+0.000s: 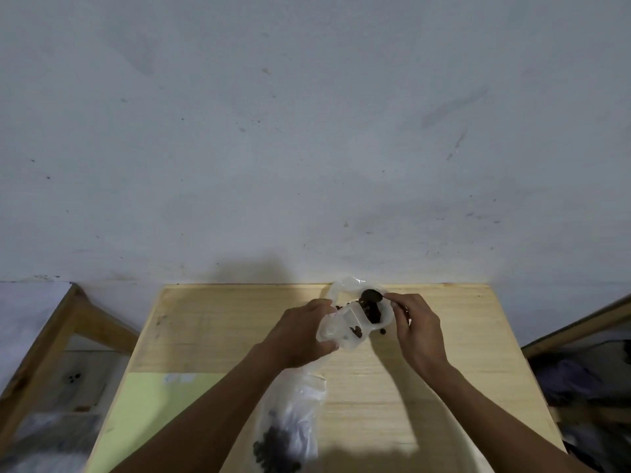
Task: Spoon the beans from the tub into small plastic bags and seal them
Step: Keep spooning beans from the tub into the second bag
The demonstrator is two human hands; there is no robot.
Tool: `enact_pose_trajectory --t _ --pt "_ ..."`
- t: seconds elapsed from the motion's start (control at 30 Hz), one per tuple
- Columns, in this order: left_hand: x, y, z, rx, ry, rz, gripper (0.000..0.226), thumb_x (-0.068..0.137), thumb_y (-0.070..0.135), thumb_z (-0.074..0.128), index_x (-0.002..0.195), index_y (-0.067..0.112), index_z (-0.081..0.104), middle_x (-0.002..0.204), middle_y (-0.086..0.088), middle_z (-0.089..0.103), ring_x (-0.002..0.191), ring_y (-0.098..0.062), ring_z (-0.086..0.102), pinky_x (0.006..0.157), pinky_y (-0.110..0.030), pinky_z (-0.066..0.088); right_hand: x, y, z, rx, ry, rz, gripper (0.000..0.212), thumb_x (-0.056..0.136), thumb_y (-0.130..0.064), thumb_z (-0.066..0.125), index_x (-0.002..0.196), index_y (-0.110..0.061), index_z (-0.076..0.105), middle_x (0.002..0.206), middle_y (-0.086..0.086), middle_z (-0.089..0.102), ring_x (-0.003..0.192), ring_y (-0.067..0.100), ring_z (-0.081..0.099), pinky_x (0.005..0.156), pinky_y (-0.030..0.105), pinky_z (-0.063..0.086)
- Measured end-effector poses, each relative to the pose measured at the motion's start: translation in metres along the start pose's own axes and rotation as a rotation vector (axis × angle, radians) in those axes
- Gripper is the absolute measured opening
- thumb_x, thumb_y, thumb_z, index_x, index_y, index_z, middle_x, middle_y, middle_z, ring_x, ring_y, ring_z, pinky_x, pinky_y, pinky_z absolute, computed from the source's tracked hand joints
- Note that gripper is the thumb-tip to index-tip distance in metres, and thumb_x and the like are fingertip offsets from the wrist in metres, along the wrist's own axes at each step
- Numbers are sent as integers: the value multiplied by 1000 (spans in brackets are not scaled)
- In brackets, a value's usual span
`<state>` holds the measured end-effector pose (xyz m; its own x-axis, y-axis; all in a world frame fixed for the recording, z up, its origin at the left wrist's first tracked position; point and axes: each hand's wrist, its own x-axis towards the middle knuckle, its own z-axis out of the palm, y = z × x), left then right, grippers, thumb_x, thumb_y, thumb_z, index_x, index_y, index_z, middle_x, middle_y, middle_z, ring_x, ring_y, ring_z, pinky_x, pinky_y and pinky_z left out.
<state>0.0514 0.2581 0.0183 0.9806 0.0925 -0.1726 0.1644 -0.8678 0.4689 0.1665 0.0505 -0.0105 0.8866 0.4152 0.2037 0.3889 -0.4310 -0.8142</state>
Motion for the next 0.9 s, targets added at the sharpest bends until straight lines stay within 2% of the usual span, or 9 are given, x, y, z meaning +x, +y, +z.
enact_pose_trajectory --t 0.13,0.23,0.37,0.47,0.53,0.63,0.73,0.9 --pt "-2 5 5 5 8 49 57 82 38 70 131 16 51 142 1 49 117 -19 58 95 -41 48 -12 13 11 186 146 325 22 101 -10 48 101 -24 66 100 -6 70 85 14 68 78 33 55" --pt "-4 6 11 -36 6 55 57 83 37 71 132 15 51 144 1 47 118 -21 57 96 -40 47 -15 21 17 311 136 512 20 100 -12 50 97 -18 69 94 -1 71 82 20 69 83 45 56" --pt "-5 5 20 -84 2 54 63 81 41 74 135 18 50 151 1 40 126 -18 52 102 -37 45 -10 23 21 433 110 717 20 99 -9 50 94 -12 69 84 9 69 81 25 64 87 46 53" --pt "-4 4 24 -99 5 43 65 80 42 75 135 19 50 151 1 40 128 -16 51 104 -36 44 -5 28 20 517 125 813 19 98 -6 51 100 -2 70 82 13 67 79 25 62 85 43 53" --pt "-5 2 25 -100 21 19 68 79 46 74 136 21 49 151 5 41 126 -16 53 104 -35 45 -3 29 16 549 152 827 19 98 -6 52 102 -1 70 83 13 67 78 25 62 84 43 53" --pt "-7 1 24 -111 68 -26 69 79 48 73 138 22 47 150 8 42 124 -16 55 103 -33 45 2 17 3 605 203 795 18 99 -5 51 100 -4 69 83 14 66 75 23 60 75 33 53" --pt "-10 1 22 -117 128 -69 64 81 48 71 136 24 47 143 10 49 114 -13 59 94 -27 46 11 -2 -16 619 230 693 17 99 -5 50 101 -3 67 82 14 63 72 22 59 69 28 51" --pt "-8 3 16 -142 184 -174 59 81 51 67 132 26 51 126 8 60 102 -13 62 89 -32 50 27 -39 -49 558 200 503 19 99 -8 50 91 -11 67 83 13 63 70 22 59 69 29 50"
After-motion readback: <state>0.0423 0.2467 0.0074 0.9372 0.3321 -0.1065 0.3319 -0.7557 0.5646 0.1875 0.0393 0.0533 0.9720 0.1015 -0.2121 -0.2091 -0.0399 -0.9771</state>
